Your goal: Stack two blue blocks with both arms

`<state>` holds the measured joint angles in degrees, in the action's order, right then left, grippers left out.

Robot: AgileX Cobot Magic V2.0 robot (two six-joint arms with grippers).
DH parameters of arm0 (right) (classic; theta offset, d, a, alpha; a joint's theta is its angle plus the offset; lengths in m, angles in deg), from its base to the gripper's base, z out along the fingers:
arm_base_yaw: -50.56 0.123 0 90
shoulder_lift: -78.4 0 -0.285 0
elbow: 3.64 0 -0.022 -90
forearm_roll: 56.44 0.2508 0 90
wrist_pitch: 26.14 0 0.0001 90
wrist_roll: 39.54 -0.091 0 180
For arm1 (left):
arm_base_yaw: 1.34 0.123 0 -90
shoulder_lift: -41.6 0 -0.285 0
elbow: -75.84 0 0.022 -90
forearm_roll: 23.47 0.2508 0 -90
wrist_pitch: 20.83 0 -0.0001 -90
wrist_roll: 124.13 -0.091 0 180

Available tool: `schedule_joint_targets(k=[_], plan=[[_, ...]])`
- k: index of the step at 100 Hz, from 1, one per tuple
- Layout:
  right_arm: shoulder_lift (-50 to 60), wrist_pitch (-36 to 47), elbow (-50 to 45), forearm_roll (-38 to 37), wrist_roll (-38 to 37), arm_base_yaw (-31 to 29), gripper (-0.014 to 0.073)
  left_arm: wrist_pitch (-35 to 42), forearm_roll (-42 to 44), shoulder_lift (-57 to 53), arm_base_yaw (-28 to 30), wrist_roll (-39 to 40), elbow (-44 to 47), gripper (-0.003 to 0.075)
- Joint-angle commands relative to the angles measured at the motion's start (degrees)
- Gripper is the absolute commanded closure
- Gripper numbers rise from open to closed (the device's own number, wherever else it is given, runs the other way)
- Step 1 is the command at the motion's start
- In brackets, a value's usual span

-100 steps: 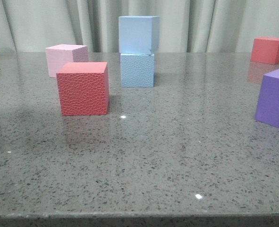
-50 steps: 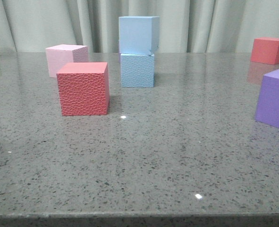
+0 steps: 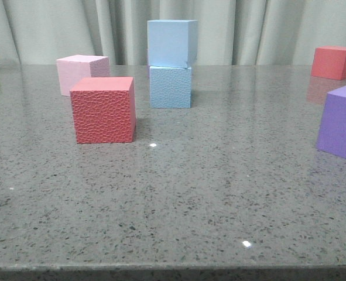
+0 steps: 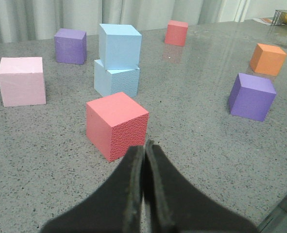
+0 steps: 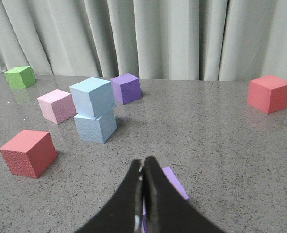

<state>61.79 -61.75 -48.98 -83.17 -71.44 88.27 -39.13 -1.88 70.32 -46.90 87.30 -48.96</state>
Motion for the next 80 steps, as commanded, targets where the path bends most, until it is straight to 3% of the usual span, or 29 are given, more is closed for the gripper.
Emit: schedule_joint_targets(k=[1, 46, 57, 80], plan=[[-0.5, 4.5, 1.4, -2.2, 0.2, -0.4, 0.0707, 4.4, 0.0, 0.3, -0.6, 0.5, -1.6, 0.0738], [-0.5, 4.5, 1.4, -2.2, 0.2, -0.4, 0.0707, 4.2, -0.3, 0.3, -0.6, 0.5, -1.5, 0.0739], [-0.5, 4.5, 1.4, -2.2, 0.2, -0.4, 0.0707, 2.3, -1.8, -0.1, 1.8, 0.5, -1.5, 0.0739], [-0.5, 4.4, 1.4, -2.2, 0.2, -0.4, 0.0707, 4.3, -11.3, -5.1, 13.0, -15.3, 2.3, 0.0739]])
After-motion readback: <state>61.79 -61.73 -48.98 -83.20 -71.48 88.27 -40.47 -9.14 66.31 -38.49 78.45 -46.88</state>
